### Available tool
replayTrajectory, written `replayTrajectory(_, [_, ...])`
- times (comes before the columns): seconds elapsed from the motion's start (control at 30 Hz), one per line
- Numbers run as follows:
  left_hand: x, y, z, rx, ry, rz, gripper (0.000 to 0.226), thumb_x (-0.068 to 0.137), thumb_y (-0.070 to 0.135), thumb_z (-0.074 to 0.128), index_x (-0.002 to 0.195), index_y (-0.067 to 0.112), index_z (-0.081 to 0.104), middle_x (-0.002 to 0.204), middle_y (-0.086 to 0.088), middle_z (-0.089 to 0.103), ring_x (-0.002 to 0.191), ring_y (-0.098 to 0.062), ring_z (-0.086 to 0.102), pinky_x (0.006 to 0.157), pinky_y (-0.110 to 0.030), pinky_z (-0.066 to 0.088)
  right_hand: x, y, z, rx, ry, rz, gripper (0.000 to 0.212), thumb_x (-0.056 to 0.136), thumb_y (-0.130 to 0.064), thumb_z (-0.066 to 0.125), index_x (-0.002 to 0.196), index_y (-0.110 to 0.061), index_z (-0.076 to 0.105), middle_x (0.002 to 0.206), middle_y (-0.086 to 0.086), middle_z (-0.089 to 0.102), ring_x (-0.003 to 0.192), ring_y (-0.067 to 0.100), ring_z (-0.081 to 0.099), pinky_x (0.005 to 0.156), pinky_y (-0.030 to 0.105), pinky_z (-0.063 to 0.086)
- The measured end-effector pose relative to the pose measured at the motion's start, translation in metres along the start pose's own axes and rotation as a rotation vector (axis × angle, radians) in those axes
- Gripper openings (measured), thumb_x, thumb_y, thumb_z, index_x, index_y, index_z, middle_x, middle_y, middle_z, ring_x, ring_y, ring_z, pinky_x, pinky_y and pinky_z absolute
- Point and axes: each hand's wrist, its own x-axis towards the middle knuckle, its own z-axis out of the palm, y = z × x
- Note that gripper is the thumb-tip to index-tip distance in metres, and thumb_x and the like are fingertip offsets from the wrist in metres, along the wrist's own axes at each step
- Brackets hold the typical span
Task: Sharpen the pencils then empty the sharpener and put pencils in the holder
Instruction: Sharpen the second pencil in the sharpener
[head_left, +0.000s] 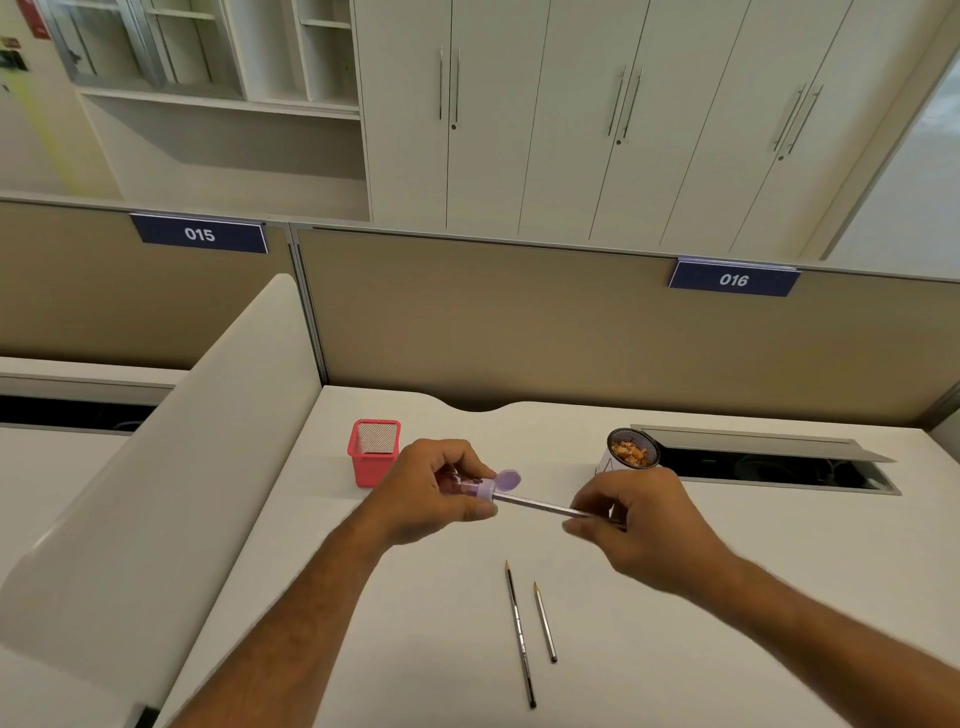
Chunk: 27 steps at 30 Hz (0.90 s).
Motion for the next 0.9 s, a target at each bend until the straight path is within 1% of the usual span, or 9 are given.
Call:
replayTrajectory(0.1, [-0.001,0.001,-0.002,-0.038,-0.037,-0.014,0.012,0.075,0.015,0.082,0.082,0.013,0.072,0.077,0.003,0.070,0.069,-0.010,0.060,0.063,-0.026,0.052,-0.008,0.011,0.006,-0.416,0.175,-0.487,0.017,0.089,-0.025,0.065,0.086,-0.011,0.073,0.064,0.000,0.063,0.052,0.017,0.053,0.043,0.028,0.043])
replayTrajectory(0.2, [-0.003,0.002,0.000,-0.039,-0.051,-0.030,0.010,0.078,0.014,0.079,0.084,0.009,0.072,0.073,0.006,0.069,0.067,-0.008,0.059,0.062,-0.024,0.050,-0.010,0.019,0.007,-0.563,0.271,-0.615,0.018,0.091,-0.022,0.064,0.084,-0.006,0.072,0.062,0.004,0.059,0.050,0.022,0.049,0.042,0.032,0.041])
replayTrajectory(0.3, [-0.003,0.003,0.003,-0.028,-0.044,-0.003,0.011,0.076,0.014,0.080,0.083,0.014,0.072,0.078,0.003,0.070,0.070,-0.010,0.060,0.064,-0.026,0.052,-0.010,0.017,0.007,-0.503,0.234,-0.516,0.023,0.092,-0.026,0.058,0.080,-0.011,0.070,0.058,0.001,0.056,0.048,0.021,0.047,0.040,0.030,0.037])
replayTrajectory(0.4, [-0.001,0.005,0.004,-0.007,-0.007,0.021,0.020,0.070,0.011,0.085,0.081,0.017,0.070,0.076,0.011,0.068,0.072,-0.011,0.061,0.066,-0.026,0.054,-0.009,0.013,0.006,-0.278,0.117,-0.281,0.032,0.092,-0.037,0.052,0.074,-0.017,0.069,0.053,-0.005,0.056,0.046,0.013,0.048,0.042,0.026,0.036])
replayTrajectory(0.47, [0.000,0.007,0.005,-0.014,0.016,0.060,0.025,0.066,0.006,0.086,0.079,0.019,0.070,0.074,0.014,0.067,0.074,-0.008,0.065,0.066,-0.024,0.054,-0.004,0.007,0.004,-0.069,0.003,-0.080,0.030,0.092,-0.034,0.058,0.073,-0.016,0.071,0.049,-0.009,0.055,0.047,0.012,0.049,0.045,0.024,0.036])
replayTrajectory(0.53, [0.001,0.007,0.005,-0.029,0.027,0.116,0.028,0.064,0.003,0.087,0.080,0.019,0.071,0.078,0.006,0.067,0.084,-0.018,0.070,0.068,-0.032,0.058,0.001,0.001,0.000,0.157,-0.101,0.119,0.025,0.091,-0.025,0.066,0.072,-0.012,0.074,0.043,-0.011,0.052,0.043,0.007,0.045,0.045,0.016,0.032])
replayTrajectory(0.7, [0.003,0.006,0.006,0.023,0.067,0.173,0.030,0.061,0.006,0.089,0.081,0.022,0.073,0.081,0.003,0.066,0.077,-0.018,0.064,0.068,-0.033,0.059,0.009,-0.003,-0.017,0.634,-0.369,0.527,0.031,0.092,-0.024,0.066,0.072,-0.003,0.074,0.050,0.005,0.052,0.038,0.008,0.031,0.042,0.020,0.024])
replayTrajectory(0.8, [0.003,0.006,0.006,-0.003,0.030,0.113,0.027,0.063,0.007,0.088,0.081,0.018,0.072,0.082,-0.001,0.068,0.081,-0.020,0.067,0.069,-0.034,0.058,0.009,-0.002,-0.015,0.512,-0.359,0.444,0.023,0.087,-0.028,0.072,0.075,-0.009,0.075,0.056,0.005,0.062,0.041,0.007,0.039,0.043,0.021,0.030])
replayTrajectory(0.9, [0.004,0.003,0.005,0.028,-0.002,0.014,0.026,0.065,0.013,0.088,0.084,0.017,0.071,0.082,0.002,0.069,0.076,-0.016,0.066,0.070,-0.037,0.058,0.005,0.003,-0.008,0.069,-0.072,0.100,0.019,0.072,-0.033,0.084,0.082,-0.021,0.073,0.061,-0.011,0.063,0.052,0.001,0.054,0.052,0.014,0.040])
